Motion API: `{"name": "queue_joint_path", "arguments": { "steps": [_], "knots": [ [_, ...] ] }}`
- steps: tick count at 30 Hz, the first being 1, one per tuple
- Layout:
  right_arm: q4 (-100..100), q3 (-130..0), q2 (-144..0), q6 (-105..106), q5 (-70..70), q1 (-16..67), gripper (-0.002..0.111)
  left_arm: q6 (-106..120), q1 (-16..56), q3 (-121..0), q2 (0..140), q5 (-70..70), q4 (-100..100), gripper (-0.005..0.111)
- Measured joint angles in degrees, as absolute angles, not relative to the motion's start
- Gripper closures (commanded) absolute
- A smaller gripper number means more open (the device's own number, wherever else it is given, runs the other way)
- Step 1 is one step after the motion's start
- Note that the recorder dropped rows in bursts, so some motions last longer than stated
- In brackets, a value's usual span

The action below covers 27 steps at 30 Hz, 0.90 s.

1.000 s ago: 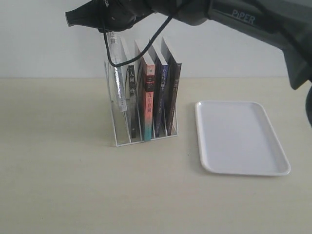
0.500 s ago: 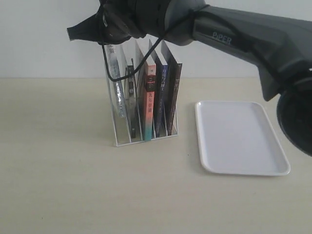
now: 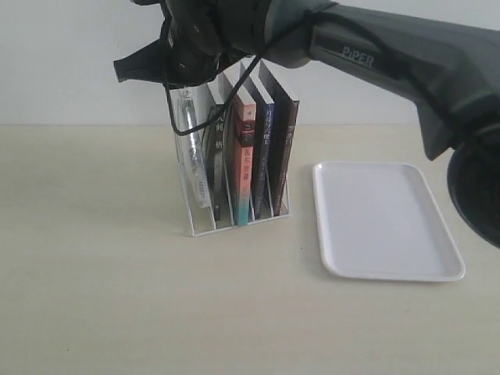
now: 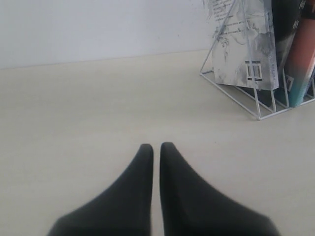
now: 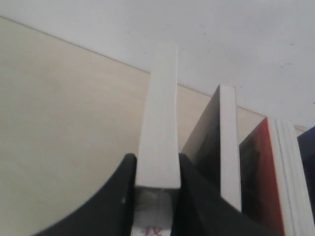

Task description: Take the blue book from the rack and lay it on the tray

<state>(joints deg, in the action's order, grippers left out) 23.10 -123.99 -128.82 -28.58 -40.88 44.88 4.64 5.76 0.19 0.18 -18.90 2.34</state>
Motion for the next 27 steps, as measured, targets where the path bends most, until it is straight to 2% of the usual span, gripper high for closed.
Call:
{"name": "queue_joint_path", "arguments": {
  "steps": [15, 17, 22, 23, 27],
  "knots": [
    [7.5, -124.6, -127.8, -16.6, -54.2, 44.7, 0.107, 4.6, 5.8, 0.2, 0.2, -18.9, 2.3, 0.102],
    [6.8, -124.5, -127.9, -16.0, -54.8, 44.7, 0.1, 4.6, 5.8, 0.2, 0.2, -18.9, 2.3, 0.102],
    [6.2, -124.5, -127.9, -14.3, -55.3, 44.6, 0.066, 4.6, 5.8, 0.2, 0.2, -18.9, 2.3, 0.102],
    [5.5, -124.5, -127.9, -14.0, -56.1, 44.6, 0.062, 4.6, 5.8, 0.2, 0.2, -18.9, 2.3, 0.102],
    [4.0, -123.9, -127.9, -13.6, -57.9, 44.6, 0.061, 4.6, 5.8, 0.2, 0.2, -18.9, 2.3, 0.102]
  ]
}}
